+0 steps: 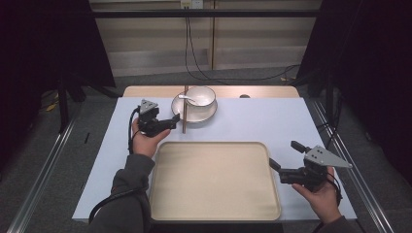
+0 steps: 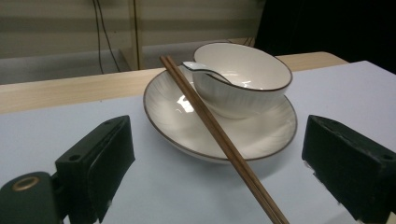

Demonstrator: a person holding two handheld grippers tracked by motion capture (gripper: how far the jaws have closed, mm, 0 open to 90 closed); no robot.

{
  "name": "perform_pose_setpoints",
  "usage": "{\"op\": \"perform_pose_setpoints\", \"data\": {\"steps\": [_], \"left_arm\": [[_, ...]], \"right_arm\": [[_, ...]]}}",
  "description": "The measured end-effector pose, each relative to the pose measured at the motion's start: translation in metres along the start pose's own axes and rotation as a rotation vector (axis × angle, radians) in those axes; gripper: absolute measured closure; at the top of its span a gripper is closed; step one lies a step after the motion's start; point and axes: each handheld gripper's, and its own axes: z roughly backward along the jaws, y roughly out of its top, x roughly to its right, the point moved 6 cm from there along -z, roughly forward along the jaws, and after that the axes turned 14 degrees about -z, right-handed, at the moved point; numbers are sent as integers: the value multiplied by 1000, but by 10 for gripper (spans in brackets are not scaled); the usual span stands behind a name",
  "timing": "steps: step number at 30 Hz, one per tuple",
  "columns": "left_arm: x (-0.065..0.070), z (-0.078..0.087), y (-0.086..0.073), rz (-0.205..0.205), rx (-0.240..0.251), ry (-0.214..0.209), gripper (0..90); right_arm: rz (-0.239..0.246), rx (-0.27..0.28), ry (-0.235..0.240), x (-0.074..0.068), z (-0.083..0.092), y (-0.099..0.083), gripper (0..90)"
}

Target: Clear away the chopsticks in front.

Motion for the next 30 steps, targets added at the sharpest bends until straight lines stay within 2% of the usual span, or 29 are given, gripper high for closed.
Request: {"op": "perform_pose_setpoints", "data": {"steps": [5,7,10,13,15,19,22,23,27,29,30], "left_arm": [[-3,-18,1,29,-27,12,118],[-5,-23,1,30,-45,30,127],[-8,-29,4,31,-46,36,157],[-9,-36,5,18,-69,36,179],[-10,-41,1,-6,-102,45,198],[-10,-52,-2,-5,-128,46,222],[-10,-59,-3,16,-142,31,296],[-10,-64,-4,41,-159,29,311],[-11,-71,-5,40,-198,35,358],[-10,-75,-6,64,-219,31,410],[-11,-77,-5,69,-214,42,455]], "right_arm": [[1,2,-3,1,2,0,27],[7,-1,0,1,2,0,27],[14,-4,-6,1,2,0,27],[13,0,4,0,1,0,29],[10,2,4,1,1,0,29],[10,-1,3,1,1,0,28],[12,-1,8,-1,1,0,31],[12,-1,11,-1,1,0,31],[7,-3,14,0,1,0,31],[2,-4,9,1,2,0,32],[-2,0,6,1,2,0,33]]}}
